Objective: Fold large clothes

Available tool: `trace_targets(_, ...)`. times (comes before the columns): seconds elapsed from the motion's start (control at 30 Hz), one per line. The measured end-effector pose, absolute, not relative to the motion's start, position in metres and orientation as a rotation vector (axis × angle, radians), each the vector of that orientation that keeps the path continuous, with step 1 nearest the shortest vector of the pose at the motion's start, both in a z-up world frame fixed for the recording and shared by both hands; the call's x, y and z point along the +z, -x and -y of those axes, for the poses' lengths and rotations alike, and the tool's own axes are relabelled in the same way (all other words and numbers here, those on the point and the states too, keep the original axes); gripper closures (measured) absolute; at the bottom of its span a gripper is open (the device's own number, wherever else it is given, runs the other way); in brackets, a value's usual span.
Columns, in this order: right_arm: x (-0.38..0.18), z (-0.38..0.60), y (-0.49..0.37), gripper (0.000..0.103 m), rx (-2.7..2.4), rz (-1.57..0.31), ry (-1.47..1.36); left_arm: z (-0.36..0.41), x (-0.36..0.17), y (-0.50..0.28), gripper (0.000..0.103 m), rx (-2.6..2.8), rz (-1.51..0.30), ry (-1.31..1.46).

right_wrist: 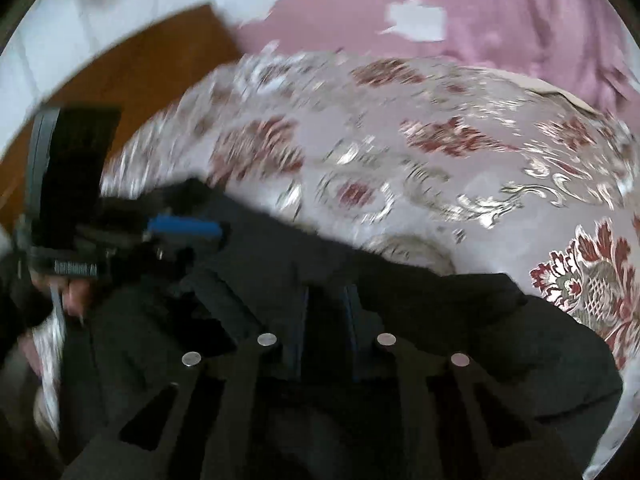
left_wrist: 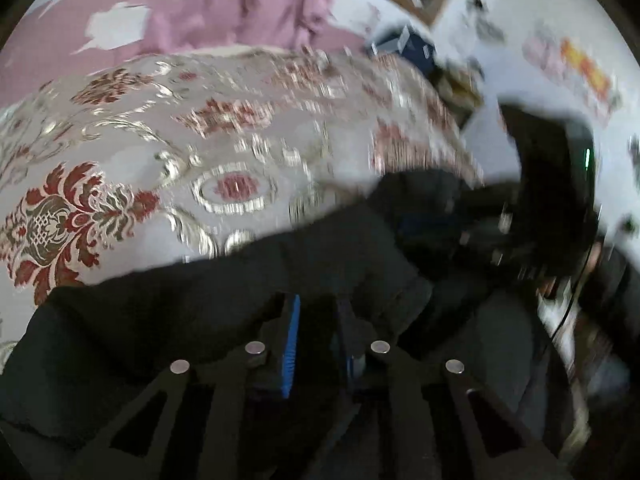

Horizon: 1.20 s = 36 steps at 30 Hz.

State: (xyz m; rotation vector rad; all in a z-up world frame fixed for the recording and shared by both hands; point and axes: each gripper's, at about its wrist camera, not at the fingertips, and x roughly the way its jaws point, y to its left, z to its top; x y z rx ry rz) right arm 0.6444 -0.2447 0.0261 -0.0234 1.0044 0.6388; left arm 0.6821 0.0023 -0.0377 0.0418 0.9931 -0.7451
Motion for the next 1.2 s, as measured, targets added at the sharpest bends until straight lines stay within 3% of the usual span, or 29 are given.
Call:
trace_targets(0.53, -0.019, 0.229, -0.647, 0.088, 0.688, -1.277, 0.211, 0.037, -0.072, -0.676, 0.089, -0.685, -1.094, -0.409)
trace_targets(0.97, -0.038, 0.224, -0.623, 0.091, 0.551, -1.078, 0.186, 0.042, -0.085, -0.654, 0.091, -0.573, -0.925, -0.456)
trace_targets(1.2, -0.043, 0.223, -0.631, 0.092, 0.529, -1.071, 0.173, 0.039, -0.088, -0.661, 0.091, -0.569, -0.909, -0.411)
